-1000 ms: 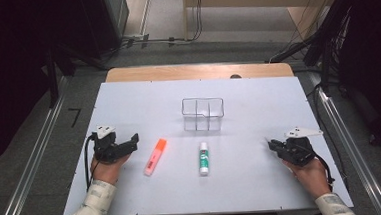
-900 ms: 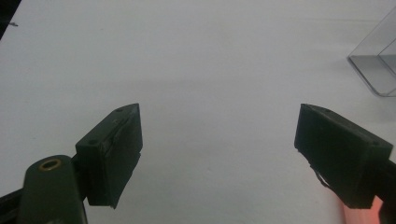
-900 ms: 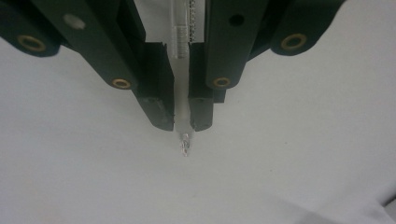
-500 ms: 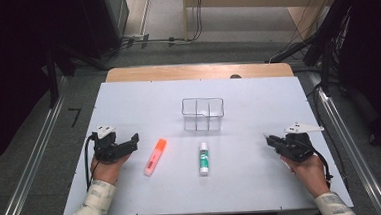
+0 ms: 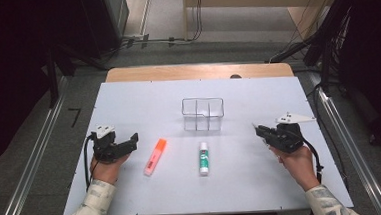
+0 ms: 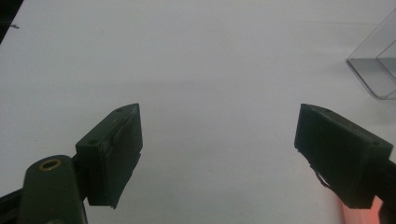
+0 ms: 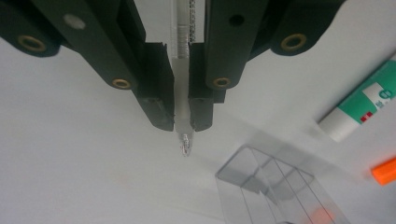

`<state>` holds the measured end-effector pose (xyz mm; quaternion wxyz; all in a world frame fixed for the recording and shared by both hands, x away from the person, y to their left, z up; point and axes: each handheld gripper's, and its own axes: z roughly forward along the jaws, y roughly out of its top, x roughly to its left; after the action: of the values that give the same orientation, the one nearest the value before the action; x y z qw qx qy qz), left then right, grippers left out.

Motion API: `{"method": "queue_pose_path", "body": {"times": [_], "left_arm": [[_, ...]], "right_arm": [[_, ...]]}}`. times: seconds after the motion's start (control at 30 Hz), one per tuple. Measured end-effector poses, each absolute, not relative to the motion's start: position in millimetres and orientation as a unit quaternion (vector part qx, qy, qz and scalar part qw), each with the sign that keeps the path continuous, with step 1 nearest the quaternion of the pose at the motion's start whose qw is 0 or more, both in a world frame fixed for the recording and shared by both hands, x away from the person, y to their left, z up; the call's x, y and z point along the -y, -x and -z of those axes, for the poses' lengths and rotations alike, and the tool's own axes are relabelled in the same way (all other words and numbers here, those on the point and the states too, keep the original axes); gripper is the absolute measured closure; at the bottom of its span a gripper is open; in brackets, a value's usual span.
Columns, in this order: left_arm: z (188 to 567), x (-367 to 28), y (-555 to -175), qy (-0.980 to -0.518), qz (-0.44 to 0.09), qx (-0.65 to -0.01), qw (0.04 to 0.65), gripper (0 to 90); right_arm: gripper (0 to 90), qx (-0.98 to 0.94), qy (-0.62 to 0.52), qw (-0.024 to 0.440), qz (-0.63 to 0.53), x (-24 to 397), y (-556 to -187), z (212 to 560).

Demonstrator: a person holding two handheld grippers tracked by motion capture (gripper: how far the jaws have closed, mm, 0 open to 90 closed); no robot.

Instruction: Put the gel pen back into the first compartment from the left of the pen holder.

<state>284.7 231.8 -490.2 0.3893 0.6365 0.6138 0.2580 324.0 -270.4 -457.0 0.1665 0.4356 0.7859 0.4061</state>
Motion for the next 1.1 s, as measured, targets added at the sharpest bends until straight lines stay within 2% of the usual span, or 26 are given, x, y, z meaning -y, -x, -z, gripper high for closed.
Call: {"method": "queue_pose_path", "body": {"times": [1.1], "left_arm": [[489,-234,-285,-0.632,-0.256,-0.617,0.393,15.6]], "right_arm": [[78.8,-0.778,-0.403,0.166,-0.453,213,-349,426]]}}
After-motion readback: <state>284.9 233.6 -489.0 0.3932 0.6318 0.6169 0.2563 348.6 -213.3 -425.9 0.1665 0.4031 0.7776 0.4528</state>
